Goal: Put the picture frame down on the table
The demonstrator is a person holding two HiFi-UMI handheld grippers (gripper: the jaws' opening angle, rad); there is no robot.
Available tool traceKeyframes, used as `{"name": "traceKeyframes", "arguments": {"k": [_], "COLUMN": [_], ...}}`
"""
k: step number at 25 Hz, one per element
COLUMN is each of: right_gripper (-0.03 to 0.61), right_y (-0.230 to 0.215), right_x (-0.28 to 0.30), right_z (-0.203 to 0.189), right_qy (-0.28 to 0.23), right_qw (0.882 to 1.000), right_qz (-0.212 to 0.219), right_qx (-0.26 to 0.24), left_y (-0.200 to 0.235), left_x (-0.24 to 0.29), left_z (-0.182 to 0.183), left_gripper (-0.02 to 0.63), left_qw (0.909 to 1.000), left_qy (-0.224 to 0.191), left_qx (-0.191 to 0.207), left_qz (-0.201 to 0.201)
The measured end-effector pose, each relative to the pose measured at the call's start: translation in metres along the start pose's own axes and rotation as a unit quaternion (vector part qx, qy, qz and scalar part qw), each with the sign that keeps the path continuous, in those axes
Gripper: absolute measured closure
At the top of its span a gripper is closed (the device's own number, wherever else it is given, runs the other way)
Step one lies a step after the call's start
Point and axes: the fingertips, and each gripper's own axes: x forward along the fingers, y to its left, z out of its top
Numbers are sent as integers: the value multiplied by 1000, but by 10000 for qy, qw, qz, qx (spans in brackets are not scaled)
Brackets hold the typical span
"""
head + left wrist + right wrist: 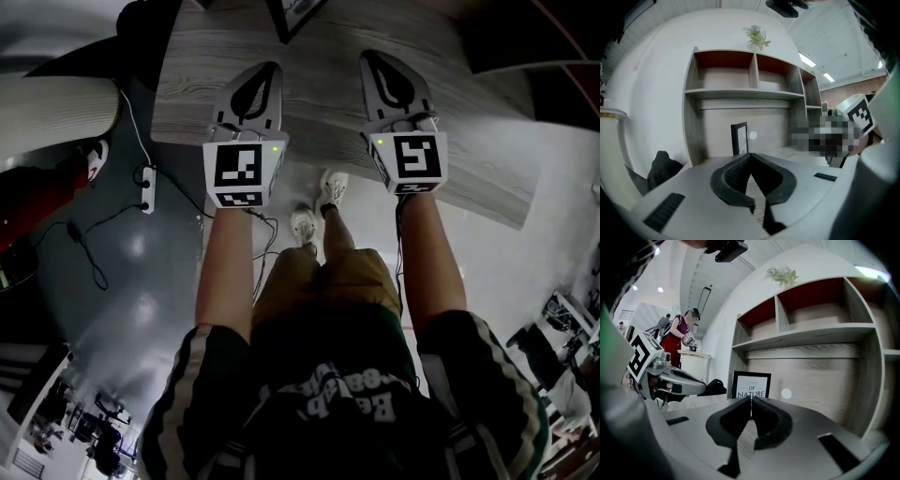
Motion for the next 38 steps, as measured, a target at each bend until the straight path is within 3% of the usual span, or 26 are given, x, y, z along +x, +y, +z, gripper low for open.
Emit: {"name": "traceKeyframes", "arguments": {"k": [14, 21, 28, 38], "right_gripper": [543, 543, 543, 543], "right_y": [44, 61, 52, 22], "right_x": [-92, -152, -220, -299], "right_z": [46, 81, 124, 163], "right_qy": [-224, -153, -388, -651], "right_qw": [9988, 9986, 9971, 9961], "right_qz": [-389, -449, -625, -542], "right_qx": [-199, -230, -199, -229], "left_y": [-36, -57, -92, -168], "left_x": [-96, -148, -189, -228], "left_z": [47, 90, 117, 185], "left_gripper": [595, 595, 595, 595], "left_qw": [9974, 9960, 9958, 9930], "left_qy": [-548, -702, -678, -1031], "left_qx": [242, 252, -76, 6], "left_qz": [-403, -500, -610, -568]}}
